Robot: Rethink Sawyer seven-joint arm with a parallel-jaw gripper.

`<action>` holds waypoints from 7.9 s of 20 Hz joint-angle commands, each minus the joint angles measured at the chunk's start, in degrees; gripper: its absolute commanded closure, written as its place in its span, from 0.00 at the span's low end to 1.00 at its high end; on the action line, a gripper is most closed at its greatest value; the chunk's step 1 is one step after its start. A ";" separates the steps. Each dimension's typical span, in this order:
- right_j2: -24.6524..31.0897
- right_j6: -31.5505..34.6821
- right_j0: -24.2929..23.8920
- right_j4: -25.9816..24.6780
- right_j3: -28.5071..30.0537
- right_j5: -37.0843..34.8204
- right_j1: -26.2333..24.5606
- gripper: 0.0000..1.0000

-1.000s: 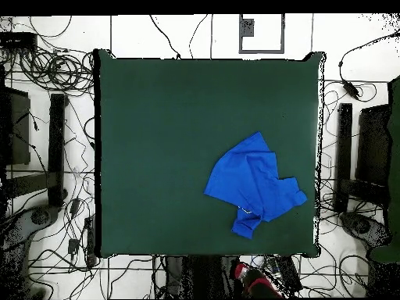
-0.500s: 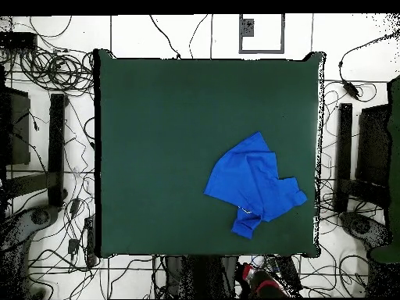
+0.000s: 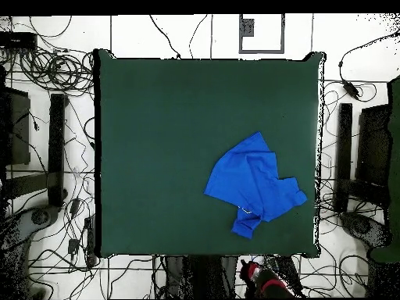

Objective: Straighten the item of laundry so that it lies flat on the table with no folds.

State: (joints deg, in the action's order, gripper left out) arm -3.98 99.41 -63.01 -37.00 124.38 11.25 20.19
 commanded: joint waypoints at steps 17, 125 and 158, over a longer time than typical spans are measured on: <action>6.29 6.19 4.23 -0.50 -15.88 2.74 -11.44 0.00; 6.99 10.69 19.50 12.23 -3.72 -4.50 4.62 0.00; 10.04 6.40 16.59 12.26 -10.46 -8.57 2.34 0.00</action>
State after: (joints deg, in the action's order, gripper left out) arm -1.62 99.42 -46.15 -27.80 124.35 5.15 24.44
